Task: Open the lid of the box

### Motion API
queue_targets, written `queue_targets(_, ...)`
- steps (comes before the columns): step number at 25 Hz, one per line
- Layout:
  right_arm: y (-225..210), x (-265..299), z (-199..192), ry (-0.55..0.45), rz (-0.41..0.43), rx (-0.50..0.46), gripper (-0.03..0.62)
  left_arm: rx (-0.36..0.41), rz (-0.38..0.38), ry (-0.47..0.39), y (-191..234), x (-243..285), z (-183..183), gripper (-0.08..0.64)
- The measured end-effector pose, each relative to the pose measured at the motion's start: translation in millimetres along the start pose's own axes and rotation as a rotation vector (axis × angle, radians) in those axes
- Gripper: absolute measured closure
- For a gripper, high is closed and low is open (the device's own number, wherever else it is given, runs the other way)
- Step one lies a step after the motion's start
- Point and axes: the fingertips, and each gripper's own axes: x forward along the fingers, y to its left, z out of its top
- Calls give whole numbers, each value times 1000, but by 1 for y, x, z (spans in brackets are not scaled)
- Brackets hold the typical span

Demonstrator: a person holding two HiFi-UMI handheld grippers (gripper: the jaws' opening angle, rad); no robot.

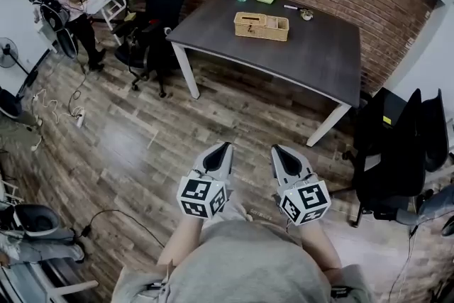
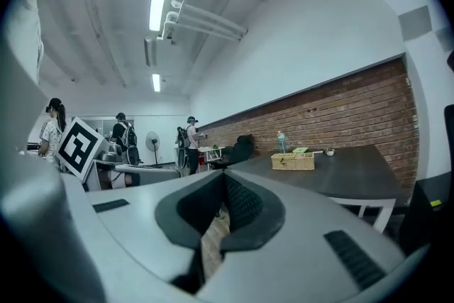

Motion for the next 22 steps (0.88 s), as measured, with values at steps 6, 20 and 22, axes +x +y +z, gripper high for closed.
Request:
queue_targets(6,3,-2,-4,26,12,-5,591,-18,27,-17,2,-7,4,538)
queue_targets(20,-7,1,-19,70,17,59,523,-8,10,20,1,-3,-4,482)
queue_targets(22,-10,4,-20,68,13,63,506,-5,5,20,2,0,-5,471)
